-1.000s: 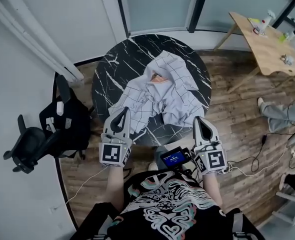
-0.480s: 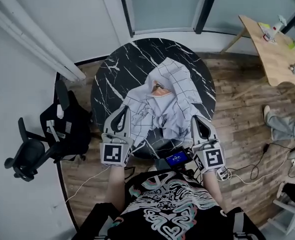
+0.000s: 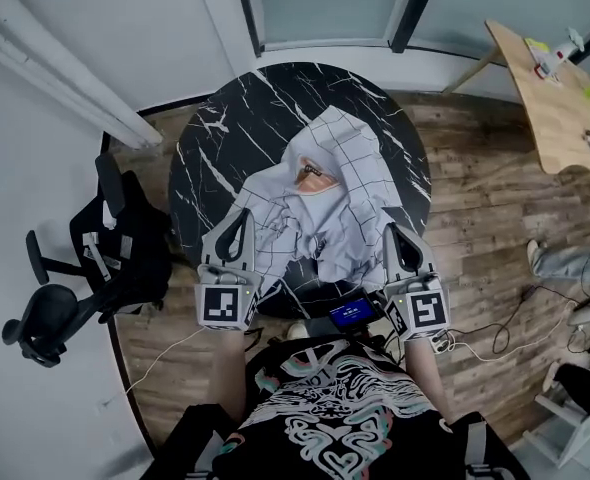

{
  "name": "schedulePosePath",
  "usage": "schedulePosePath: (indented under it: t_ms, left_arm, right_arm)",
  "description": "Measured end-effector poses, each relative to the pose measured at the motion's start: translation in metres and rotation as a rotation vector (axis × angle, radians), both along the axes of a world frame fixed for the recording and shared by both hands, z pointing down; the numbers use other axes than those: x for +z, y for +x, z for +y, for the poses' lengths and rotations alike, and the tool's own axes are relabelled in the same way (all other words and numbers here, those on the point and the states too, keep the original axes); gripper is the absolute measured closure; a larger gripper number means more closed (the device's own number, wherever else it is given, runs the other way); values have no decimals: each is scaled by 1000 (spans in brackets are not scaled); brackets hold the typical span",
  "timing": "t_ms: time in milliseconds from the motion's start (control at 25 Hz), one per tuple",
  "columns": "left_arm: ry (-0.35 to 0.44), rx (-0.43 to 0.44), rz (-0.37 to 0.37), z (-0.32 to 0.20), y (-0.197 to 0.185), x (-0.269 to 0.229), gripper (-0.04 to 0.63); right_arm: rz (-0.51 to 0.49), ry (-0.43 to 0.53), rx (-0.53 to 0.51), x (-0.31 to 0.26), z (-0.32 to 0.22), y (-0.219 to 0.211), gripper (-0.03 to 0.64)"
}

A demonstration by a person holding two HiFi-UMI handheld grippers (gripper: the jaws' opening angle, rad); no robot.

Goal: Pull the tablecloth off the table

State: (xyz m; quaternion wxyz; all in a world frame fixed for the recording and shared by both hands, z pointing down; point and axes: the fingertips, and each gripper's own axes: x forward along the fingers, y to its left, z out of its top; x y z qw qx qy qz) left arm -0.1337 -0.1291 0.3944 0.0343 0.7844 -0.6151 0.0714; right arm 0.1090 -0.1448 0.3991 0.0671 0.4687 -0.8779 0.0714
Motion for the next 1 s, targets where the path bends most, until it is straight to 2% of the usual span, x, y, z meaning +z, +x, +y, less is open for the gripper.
schedulePosePath:
  t_ms: [200,440,680,1000]
  left_arm:
    - [-33,-3,12,1,3,19,581]
    - [-95,22,-51,-1,11,40,581]
    - [-126,-24,-31,-2,6,61,581]
    - [-178,0,-36,-5,11,85,581]
  right_arm:
    - [0,-34,-13,13,-3,-1,623]
    - [7,-77,-18,33,-6,0,623]
    - [23,-119,-12,51,-8,2,620]
    - [42,-167,-28,73,-13,0,615]
